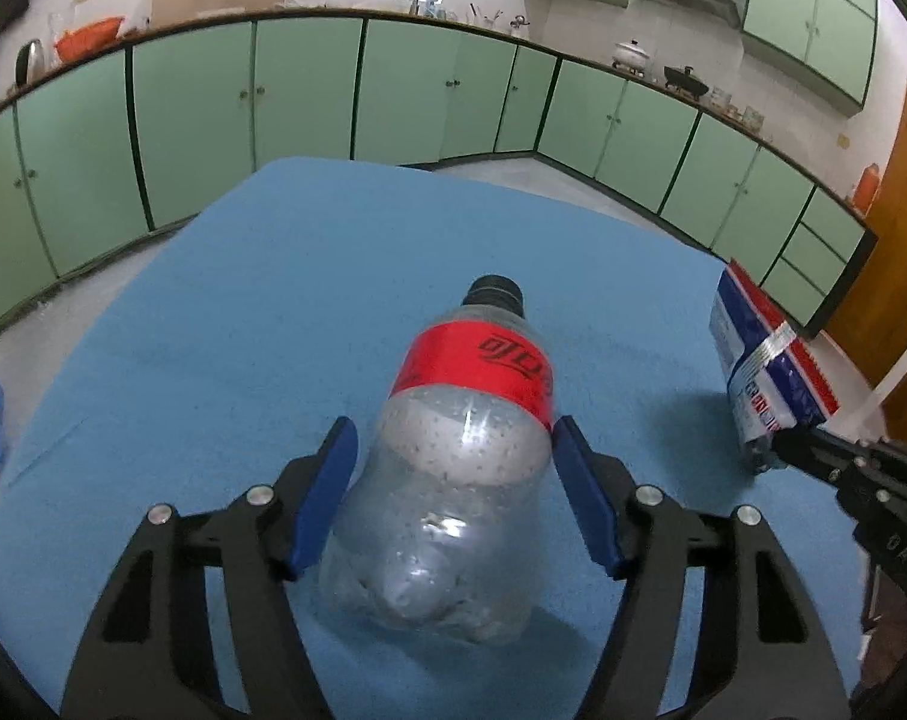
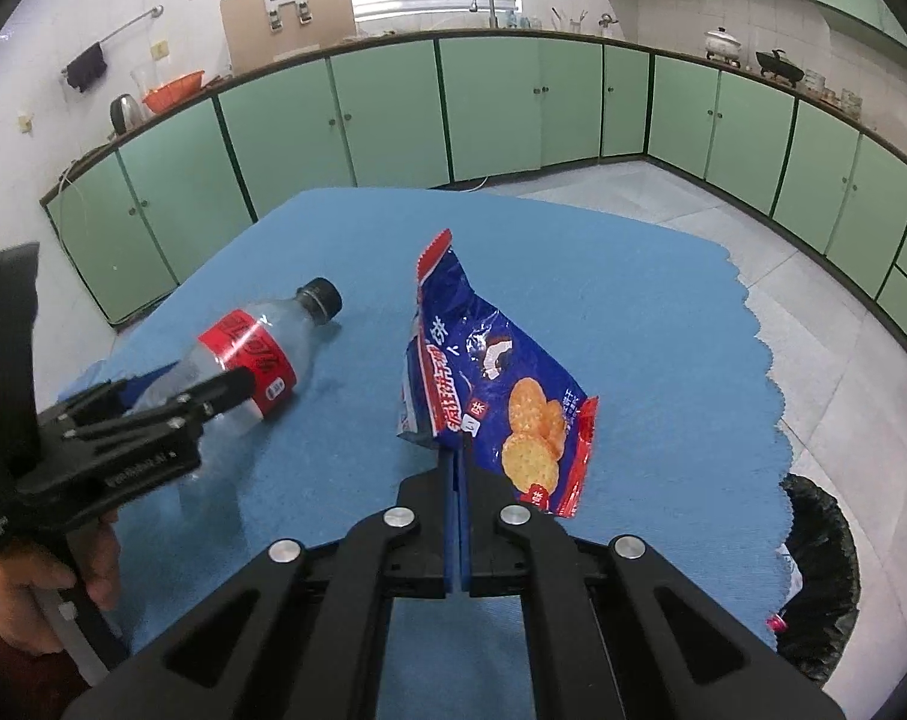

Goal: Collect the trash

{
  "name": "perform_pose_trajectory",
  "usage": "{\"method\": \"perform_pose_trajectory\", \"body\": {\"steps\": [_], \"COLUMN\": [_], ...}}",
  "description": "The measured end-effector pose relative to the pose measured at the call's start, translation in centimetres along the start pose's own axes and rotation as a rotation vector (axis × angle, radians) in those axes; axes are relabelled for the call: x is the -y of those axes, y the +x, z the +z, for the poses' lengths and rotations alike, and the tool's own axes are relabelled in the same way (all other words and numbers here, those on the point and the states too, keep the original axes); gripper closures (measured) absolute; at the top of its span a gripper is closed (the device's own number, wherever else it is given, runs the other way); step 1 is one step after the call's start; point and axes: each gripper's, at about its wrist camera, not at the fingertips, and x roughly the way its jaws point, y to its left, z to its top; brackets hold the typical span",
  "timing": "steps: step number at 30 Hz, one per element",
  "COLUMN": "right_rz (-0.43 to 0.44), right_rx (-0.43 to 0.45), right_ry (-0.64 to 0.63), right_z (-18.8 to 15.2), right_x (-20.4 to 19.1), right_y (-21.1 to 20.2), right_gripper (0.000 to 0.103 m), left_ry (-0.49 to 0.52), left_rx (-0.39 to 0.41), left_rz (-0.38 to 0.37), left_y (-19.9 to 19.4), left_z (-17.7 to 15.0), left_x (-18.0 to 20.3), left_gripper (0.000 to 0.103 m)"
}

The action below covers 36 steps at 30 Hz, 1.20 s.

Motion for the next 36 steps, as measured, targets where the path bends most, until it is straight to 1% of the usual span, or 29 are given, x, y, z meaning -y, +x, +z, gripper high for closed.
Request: {"method": "perform_pose_trajectory", "body": {"steps": [3,8,19,25,32,33,34,35,36], "right_rz": [0.0,0.0,-0.028,-0.057,-0.096,-0.098,-0.098,-0.099,-0.102], "right_rx": [0.004,0.007,0.049,0.075,0.089,0.089,0.089,0.089,0.088], "right_ry": [0.009,0.021,0.017,0.025,0.059,0.065,0.075,0.08,0.084], "right_z": [0.1,0.1,0.6,0.7,0.0,-0.2,-0.4,-0.5,-0.6], "right_x": [0.0,0.1,0.8,1.9,4.4,4.7,5.2,5.5,5.8], "right_y": [-0.1,-0.2,-2.7,-4.9,-7.0,-7.2,-7.5,-7.6,-7.8], "right_gripper": [0.102,0.102,0.102,0.102,0.102,0.102,0.102,0.102,0.102], "left_ry": [-0.008,-0.029,-0.001,0.047,0.085,0.093,0.101,0.115,0.13], "left_rx": [0.005,0.017,0.089,0.125,0.137,0.138,0.138,0.132,0.123], "left_rz": [-0.004,-0.016,-0.044,-0.069,-0.12,-0.127,-0.13,-0.126,-0.12], "left_y": [-0.1,-0.7,-4.3,-5.5,-5.8,-5.9,-5.7,-5.6,-5.3], "left_z": [-0.3,-0.7,-1.0,-0.3,-0.4,-0.4,-0.4,-0.4,-0.6], "left_x": [0.3,0.5,2.4,5.1,8.8,9.4,9.7,10.3,10.9], "left_gripper": [0.044,0.045,0.046,0.047,0.052,0.057,0.068,0.098,0.103]}}
